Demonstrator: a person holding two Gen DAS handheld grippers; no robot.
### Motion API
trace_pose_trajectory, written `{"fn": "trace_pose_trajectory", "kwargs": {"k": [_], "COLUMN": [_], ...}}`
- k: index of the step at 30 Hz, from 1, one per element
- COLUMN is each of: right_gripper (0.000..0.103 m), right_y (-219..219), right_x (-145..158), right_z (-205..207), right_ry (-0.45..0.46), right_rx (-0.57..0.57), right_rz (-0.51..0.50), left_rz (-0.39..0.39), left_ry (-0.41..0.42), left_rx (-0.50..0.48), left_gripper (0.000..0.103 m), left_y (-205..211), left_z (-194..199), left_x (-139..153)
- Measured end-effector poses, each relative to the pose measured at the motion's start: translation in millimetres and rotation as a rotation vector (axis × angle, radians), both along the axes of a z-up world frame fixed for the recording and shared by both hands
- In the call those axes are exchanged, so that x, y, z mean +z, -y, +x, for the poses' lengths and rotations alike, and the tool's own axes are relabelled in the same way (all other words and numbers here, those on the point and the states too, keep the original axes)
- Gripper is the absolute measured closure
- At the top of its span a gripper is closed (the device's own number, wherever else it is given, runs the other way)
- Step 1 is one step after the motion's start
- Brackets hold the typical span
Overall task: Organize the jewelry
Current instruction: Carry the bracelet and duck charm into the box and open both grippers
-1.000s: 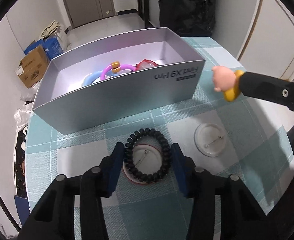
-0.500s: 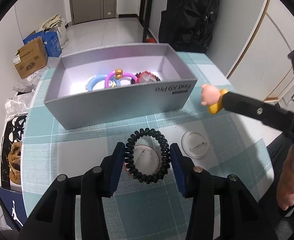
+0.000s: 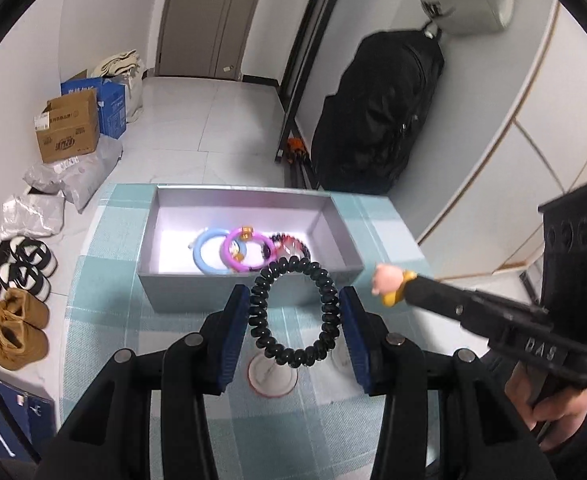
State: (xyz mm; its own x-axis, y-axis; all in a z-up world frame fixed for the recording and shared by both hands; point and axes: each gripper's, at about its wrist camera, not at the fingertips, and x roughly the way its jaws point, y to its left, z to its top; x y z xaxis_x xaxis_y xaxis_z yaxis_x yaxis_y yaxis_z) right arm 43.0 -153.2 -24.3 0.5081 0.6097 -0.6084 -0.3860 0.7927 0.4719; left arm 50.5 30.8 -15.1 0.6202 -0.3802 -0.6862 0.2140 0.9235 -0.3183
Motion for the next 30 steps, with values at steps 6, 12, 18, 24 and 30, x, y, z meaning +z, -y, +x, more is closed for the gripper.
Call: {"fn": "trace_pose_trajectory", "kwargs": {"k": [6,12,18,24,30], "right_gripper": [0.094,0.094,0.094,0.094,0.094], "right_y": [-13.5,-26.1,-30.3,-32.9,-35.9], "right_x": [15.6,20.9,11.0,3.8,-5.5], "right_z": [11.1,44.1,70.8,88.5,99.3], "right_ry": [0.034,0.063,0.054,0.050,0.032], "right_rx": [0.031,0.055,0.061,0.069,0.076], "right_rz": [0.002,-0.009,-0.008,0.006,0.003], "left_rz": [-0.090,-0.105,-0.157,-0.150,-0.130], "left_ry": [-0.006,0.004,-0.023,-0.042,-0.064], "left_rx": [0.020,0.041,0.049,0.035,0.024], "left_gripper": [0.063,0.063,0.063,0.063,0.063], "left_y": [-17.9,-25.2,-33.6,-32.1,-30.6], "left_z": [18.7,46.3,65.6,79.8,88.6], "left_x": [1.9,3.4,-5.9,-15.9,-23.7]}}
